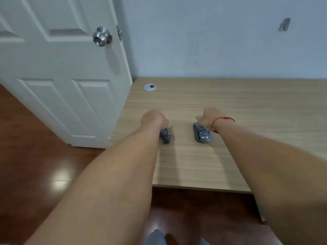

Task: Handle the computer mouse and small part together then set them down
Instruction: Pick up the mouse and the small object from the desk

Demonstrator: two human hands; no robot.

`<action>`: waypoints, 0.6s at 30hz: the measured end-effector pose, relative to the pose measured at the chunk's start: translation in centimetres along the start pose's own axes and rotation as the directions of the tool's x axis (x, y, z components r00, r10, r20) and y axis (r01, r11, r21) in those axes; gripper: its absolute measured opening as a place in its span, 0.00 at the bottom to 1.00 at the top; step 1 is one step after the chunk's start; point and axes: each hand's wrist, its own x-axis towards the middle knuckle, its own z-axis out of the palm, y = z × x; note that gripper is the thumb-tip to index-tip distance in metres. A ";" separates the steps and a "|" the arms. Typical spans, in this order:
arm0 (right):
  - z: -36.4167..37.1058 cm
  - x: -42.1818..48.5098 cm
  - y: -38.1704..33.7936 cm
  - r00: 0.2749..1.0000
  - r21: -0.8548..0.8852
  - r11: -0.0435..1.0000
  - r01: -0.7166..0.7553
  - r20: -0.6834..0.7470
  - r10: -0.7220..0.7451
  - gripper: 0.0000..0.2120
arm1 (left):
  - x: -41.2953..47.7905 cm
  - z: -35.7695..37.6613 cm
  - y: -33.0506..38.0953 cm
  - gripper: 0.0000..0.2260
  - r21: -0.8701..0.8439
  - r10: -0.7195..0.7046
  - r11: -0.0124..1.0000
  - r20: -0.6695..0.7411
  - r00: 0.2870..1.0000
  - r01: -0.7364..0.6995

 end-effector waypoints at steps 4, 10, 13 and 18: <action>2.3 -0.3 1.3 0.999 -0.037 0.998 -0.043 0.028 0.044 0.22 | -0.2 2.3 -0.9 0.20 0.022 -0.053 0.998 -0.039 0.998 0.054; 5.3 0.3 1.9 0.999 0.013 0.999 -0.037 -0.018 0.037 0.21 | -0.4 4.7 -1.7 0.14 -0.018 -0.004 1.000 -0.028 1.000 0.003; 6.3 0.2 1.0 0.998 0.049 0.999 0.022 -0.061 -0.019 0.18 | -0.1 5.8 -2.1 0.14 -0.117 -0.029 0.993 -0.071 0.997 0.021; 8.8 0.0 -0.4 0.978 0.130 0.987 0.093 -0.200 -0.066 0.15 | 0.6 7.4 -3.2 0.13 -0.272 -0.046 0.962 -0.194 0.980 -0.009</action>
